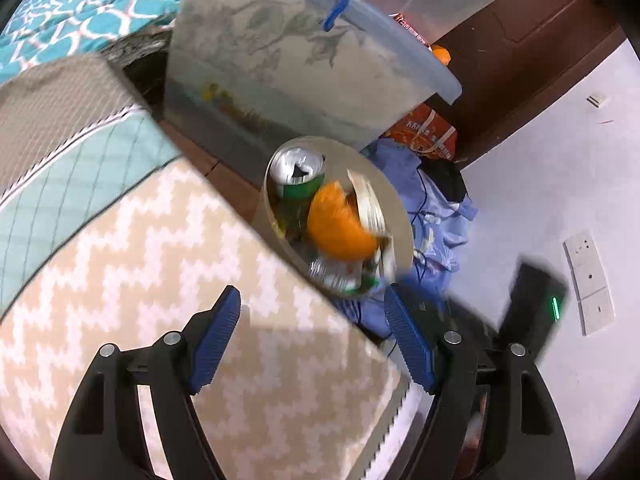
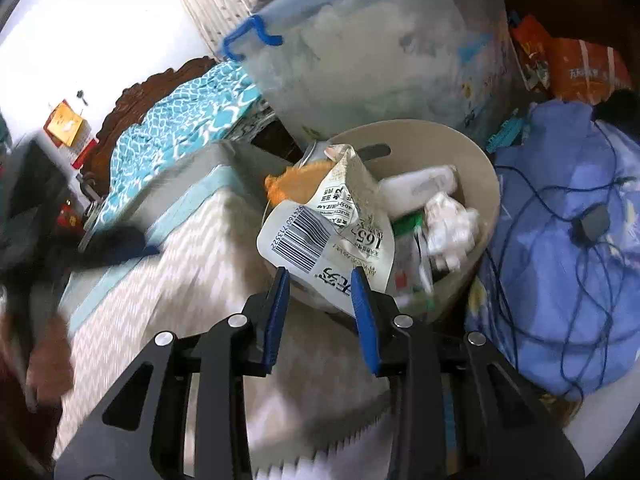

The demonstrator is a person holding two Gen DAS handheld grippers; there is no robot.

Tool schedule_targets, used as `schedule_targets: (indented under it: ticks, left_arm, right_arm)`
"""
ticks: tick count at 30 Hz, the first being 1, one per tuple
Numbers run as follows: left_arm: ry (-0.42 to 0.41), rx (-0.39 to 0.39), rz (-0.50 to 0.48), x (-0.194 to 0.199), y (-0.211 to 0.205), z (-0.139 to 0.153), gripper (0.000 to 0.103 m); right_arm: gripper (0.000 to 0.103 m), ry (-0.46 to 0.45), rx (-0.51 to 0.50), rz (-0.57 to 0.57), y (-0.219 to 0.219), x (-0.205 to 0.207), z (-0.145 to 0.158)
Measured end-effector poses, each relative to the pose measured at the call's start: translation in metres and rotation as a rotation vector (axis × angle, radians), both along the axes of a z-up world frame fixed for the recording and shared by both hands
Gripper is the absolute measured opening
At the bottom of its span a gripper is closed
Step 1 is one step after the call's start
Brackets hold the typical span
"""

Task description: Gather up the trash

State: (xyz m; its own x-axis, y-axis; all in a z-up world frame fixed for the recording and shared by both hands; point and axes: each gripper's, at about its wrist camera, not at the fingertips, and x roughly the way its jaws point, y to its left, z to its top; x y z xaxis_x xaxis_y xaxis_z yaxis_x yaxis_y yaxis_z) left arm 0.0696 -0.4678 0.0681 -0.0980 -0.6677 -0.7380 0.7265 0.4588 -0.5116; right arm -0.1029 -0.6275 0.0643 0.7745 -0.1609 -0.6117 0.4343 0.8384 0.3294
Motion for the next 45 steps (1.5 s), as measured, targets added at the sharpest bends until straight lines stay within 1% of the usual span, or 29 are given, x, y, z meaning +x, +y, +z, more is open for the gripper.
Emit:
schedule_targets:
  ticks: [1, 4, 6, 8, 9, 10, 11, 15, 17, 18, 19, 21, 24, 28, 29, 30, 33, 36, 40, 45]
  left_arm:
    - [-0.002, 0.001, 0.0, -0.001, 0.005, 0.002, 0.07]
    - [-0.024, -0.004, -0.002, -0.01, 0.025, 0.009, 0.071]
    - [-0.05, -0.011, -0.006, -0.015, 0.041, 0.015, 0.071]
    - [-0.077, -0.012, -0.004, -0.02, 0.054, 0.019, 0.074]
    - [-0.095, -0.009, 0.0, -0.022, 0.061, 0.019, 0.074]
    - [-0.112, -0.002, 0.004, -0.025, 0.068, 0.019, 0.075]
    - [-0.123, 0.005, 0.008, -0.027, 0.072, 0.019, 0.075]
    - [-0.178, 0.041, 0.026, -0.035, 0.089, 0.016, 0.076]
    - [-0.234, 0.059, 0.036, -0.042, 0.098, 0.017, 0.076]
    - [-0.265, 0.069, 0.045, -0.046, 0.102, 0.017, 0.078]
    - [-0.287, 0.076, 0.051, -0.049, 0.107, 0.018, 0.081]
    - [-0.342, 0.088, 0.06, -0.058, 0.117, 0.019, 0.085]
    - [-0.404, 0.104, 0.073, -0.07, 0.134, 0.02, 0.088]
    - [-0.431, 0.105, 0.096, -0.08, 0.164, 0.019, 0.089]
    - [-0.436, 0.103, 0.105, -0.082, 0.171, 0.02, 0.091]
    - [-0.439, 0.098, 0.118, -0.083, 0.181, 0.02, 0.094]
    - [-0.443, 0.082, 0.155, -0.085, 0.207, 0.021, 0.094]
    - [-0.468, 0.089, 0.2, -0.087, 0.233, 0.021, 0.094]
    - [-0.485, 0.09, 0.238, -0.088, 0.262, 0.022, 0.094]
    - [-0.525, 0.119, 0.271, -0.09, 0.291, 0.021, 0.094]
  right_arm:
    - [0.034, 0.003, -0.009, -0.01, -0.005, 0.007, 0.001]
    - [0.035, -0.017, 0.039, 0.012, -0.015, 0.026, 0.004]
    - [0.037, -0.027, 0.066, 0.019, -0.013, 0.027, 0.006]
    - [0.039, -0.041, 0.074, 0.01, -0.006, 0.02, 0.007]
    - [0.047, -0.045, 0.071, 0.004, -0.004, 0.016, 0.007]
    - [0.059, -0.052, 0.066, -0.008, -0.001, 0.012, 0.008]
    - [0.061, -0.07, 0.051, -0.027, 0.005, 0.003, 0.012]
    - [0.062, -0.128, 0.034, -0.067, 0.029, -0.029, 0.026]
    - [0.062, -0.15, 0.053, -0.088, 0.041, -0.044, 0.027]
    - [0.064, -0.155, 0.062, -0.109, 0.052, -0.052, 0.025]
    - [0.068, -0.158, 0.068, -0.124, 0.06, -0.057, 0.023]
    - [0.073, -0.163, 0.089, -0.149, 0.082, -0.069, 0.016]
    - [0.074, -0.156, 0.114, -0.158, 0.114, -0.078, 0.008]
    - [0.075, -0.151, 0.144, -0.145, 0.151, -0.084, 0.006]
    - [0.076, -0.149, 0.147, -0.137, 0.16, -0.085, 0.006]
    - [0.077, -0.145, 0.147, -0.128, 0.167, -0.085, 0.006]
    - [0.078, -0.131, 0.12, -0.104, 0.193, -0.083, 0.012]
    - [0.081, -0.121, 0.094, -0.086, 0.22, -0.081, 0.017]
    - [0.09, -0.121, 0.054, -0.1, 0.25, -0.084, 0.023]
    - [0.095, -0.106, 0.035, -0.097, 0.286, -0.084, 0.022]
